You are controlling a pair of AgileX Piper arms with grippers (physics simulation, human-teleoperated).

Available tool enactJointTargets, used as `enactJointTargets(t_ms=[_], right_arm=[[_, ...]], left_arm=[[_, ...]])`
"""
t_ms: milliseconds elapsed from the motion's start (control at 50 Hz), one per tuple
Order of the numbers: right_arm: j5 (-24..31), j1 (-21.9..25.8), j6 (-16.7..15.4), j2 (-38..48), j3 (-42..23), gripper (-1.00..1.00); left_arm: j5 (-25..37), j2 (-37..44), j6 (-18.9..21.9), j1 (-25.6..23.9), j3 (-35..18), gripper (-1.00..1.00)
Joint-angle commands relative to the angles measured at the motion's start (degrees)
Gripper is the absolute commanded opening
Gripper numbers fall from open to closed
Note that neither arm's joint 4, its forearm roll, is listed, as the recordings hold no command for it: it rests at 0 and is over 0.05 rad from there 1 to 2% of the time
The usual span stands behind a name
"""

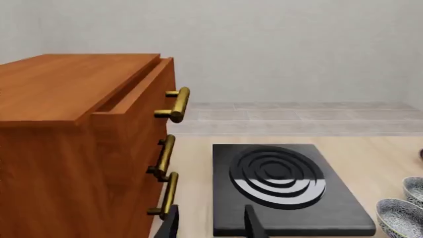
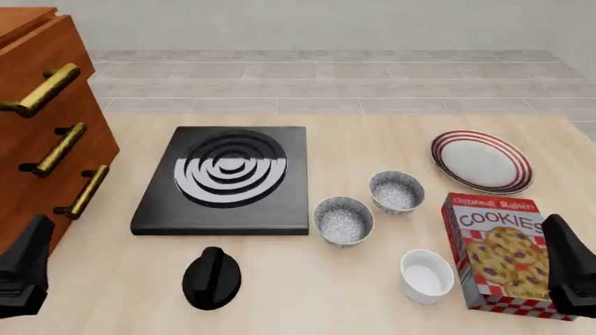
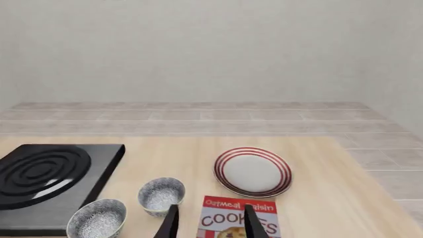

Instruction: Pick the akita bowl from table center and place it on the plate.

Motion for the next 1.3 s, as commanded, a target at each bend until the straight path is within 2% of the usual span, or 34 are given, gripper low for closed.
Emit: enactJointTargets(t_ms=[20, 80, 120, 140, 160, 220, 280, 300, 320, 340, 380, 440, 480, 520, 600, 720, 760, 800, 840, 880, 900, 920, 980, 1080, 1100, 1180, 1220, 1280, 1300], right_arm=[[1.55, 0.66, 0.83, 0.85, -2.36, 1.00], [2.48, 0.81, 0.10, 1.09, -3.59, 1.00], [3.17, 0.69, 1.33, 1.70, -4.80, 1.00], [4.10, 0.67, 3.40, 1.91, -6.24, 1.00], [4.87, 0.67, 2.85, 2.17, -7.39, 1.00], [7.62, 1.32, 4.03, 2.53, -11.17, 1.00], [8.37, 1.57, 3.64, 3.85, -13.08, 1.00], [8.04, 1.54, 2.17, 7.62, -13.88, 1.00], [7.94, 1.54, 2.17, 7.73, -13.89, 1.00], [7.98, 2.87, 4.55, 9.66, -14.60, 1.00], [8.43, 2.97, 3.47, 9.89, -15.73, 1.00], [9.71, 4.27, 3.66, 12.10, -18.92, 1.00], [10.94, 6.59, 2.17, 15.06, -21.94, 1.00], [10.89, 7.69, 2.34, 16.62, -22.93, 1.00], [11.24, 8.96, 0.15, 18.87, -24.36, 1.00], [12.43, 13.66, -3.21, 25.82, -26.86, 1.00], [13.09, 14.97, -2.10, 26.58, -27.60, 1.00], [12.65, 15.63, -5.15, 28.12, -27.08, 1.00], [12.89, 16.36, -4.36, 29.57, -27.80, 1.00], [13.19, 18.12, -5.69, 31.33, -28.57, 1.00], [12.89, 18.30, -5.26, 31.94, -28.55, 1.00], [12.88, 18.30, -5.26, 31.95, -28.55, 1.00], [12.22, 20.55, -8.44, 36.72, -28.32, 1.00], [10.00, 23.44, -12.70, 42.94, -28.42, 1.00], [9.52, 25.11, -13.36, 44.72, -28.42, 1.00], [8.91, 28.08, -16.57, 48.68, -29.19, 1.00], [9.32, 29.05, -17.85, 50.64, -30.47, 1.00], [9.12, 29.21, -21.62, 53.71, -31.41, 1.00], [9.43, 30.03, -21.96, 55.05, -31.84, 1.00]], left_arm=[[-0.45, 0.23, 0.97, 0.28, -0.16, 1.00], [-0.41, 0.30, 1.26, 0.22, -0.22, 1.00], [-0.55, 0.31, 1.41, 0.12, -0.09, 1.00], [-0.52, 0.37, 1.64, -0.13, -0.06, 1.00], [-0.47, 0.40, 1.76, -0.21, -0.07, 1.00], [-0.47, 0.42, 2.22, -0.51, 0.01, 1.00], [-0.39, 0.40, 2.53, -0.65, 0.02, 1.00], [-0.40, 0.56, 2.50, -0.68, 0.03, 1.00], [-0.41, 0.56, 2.50, -0.68, 0.03, 1.00], [-0.46, 0.63, 2.64, -0.75, 0.05, 1.00], [-0.40, 0.68, 2.73, -0.86, 0.07, 1.00], [-0.48, 0.90, 2.69, -1.05, 0.05, 1.00], [-1.04, 1.80, 2.77, -1.39, 0.08, 1.00], [-1.32, 2.27, 2.63, -1.57, 0.08, 1.00], [-1.60, 2.68, 2.54, -1.77, 0.09, 1.00], [-1.66, 3.05, 2.18, -2.30, 0.08, 1.00], [-1.65, 3.17, 2.05, -2.60, 0.08, 1.00], [-1.51, 3.06, 2.15, -2.85, 0.07, 1.00], [-1.34, 3.04, 2.05, -3.24, 0.08, 1.00], [-1.08, 2.82, 1.92, -3.41, 0.08, 1.00], [-1.88, 4.20, -0.56, -3.73, 0.07, 1.00], [-2.01, 4.33, -0.57, -3.73, 0.07, 1.00], [-2.42, 4.93, 1.75, -4.22, 0.08, 1.00], [-1.33, 4.36, -0.70, -4.89, 0.07, 1.00], [-1.27, 4.61, 2.63, -5.07, 0.09, 1.00], [-2.35, 6.06, 0.12, -6.63, 0.08, 1.00], [-2.98, 7.29, -2.94, -6.80, 0.09, 1.00], [-3.65, 8.17, -3.22, -6.15, 0.09, 1.00], [-3.77, 8.28, -3.18, -5.99, 0.09, 1.00]])
